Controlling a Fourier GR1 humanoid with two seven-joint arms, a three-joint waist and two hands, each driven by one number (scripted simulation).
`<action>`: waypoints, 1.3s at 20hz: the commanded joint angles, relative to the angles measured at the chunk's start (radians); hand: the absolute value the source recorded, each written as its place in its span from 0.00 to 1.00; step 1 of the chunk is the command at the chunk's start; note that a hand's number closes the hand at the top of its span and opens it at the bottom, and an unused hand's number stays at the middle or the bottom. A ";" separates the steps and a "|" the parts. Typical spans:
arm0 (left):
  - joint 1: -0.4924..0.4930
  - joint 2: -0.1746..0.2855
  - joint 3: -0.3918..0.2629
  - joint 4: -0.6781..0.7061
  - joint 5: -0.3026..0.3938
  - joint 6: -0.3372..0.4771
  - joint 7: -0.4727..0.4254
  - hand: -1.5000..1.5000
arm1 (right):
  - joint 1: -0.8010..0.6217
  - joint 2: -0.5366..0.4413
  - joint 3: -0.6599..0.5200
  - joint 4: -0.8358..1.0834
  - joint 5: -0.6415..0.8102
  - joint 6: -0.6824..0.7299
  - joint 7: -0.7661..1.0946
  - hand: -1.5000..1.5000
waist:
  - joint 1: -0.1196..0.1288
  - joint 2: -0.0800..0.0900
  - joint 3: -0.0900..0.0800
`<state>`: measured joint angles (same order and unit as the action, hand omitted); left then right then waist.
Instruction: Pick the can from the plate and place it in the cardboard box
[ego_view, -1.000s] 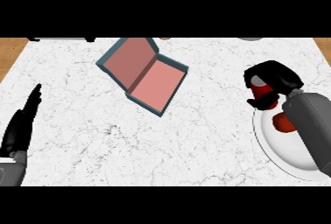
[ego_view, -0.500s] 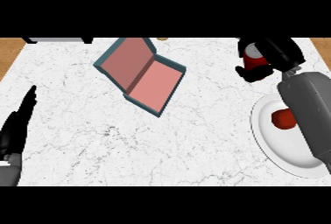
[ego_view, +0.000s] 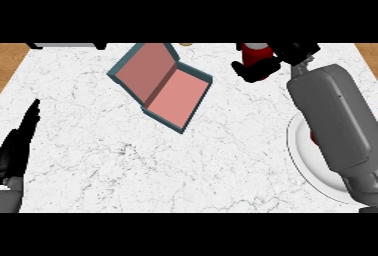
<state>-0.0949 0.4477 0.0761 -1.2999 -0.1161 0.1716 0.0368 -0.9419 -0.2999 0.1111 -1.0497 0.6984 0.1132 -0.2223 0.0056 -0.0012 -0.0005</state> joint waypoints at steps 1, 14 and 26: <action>0.029 -0.015 -0.019 -0.062 -0.025 0.006 0.025 0.50 | -0.078 0.080 -0.037 0.034 -0.044 0.036 0.062 1.00 | 0.010 0.001 0.001; -0.028 -0.028 0.015 0.059 -0.035 -0.009 -0.053 0.50 | -0.413 0.297 -0.156 0.461 -0.077 -0.079 0.199 1.00 | 0.035 0.016 -0.001; -0.078 -0.071 -0.057 -0.051 -0.061 -0.030 0.039 0.50 | -0.508 0.300 -0.064 0.782 -0.124 -0.323 0.218 1.00 | 0.118 0.031 -0.002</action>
<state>-0.1843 0.3990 0.0405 -1.3108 -0.1735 0.1408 0.0623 -1.4359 -0.0025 0.0337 -0.3419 0.5867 -0.1320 -0.0318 0.0991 0.0266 -0.0021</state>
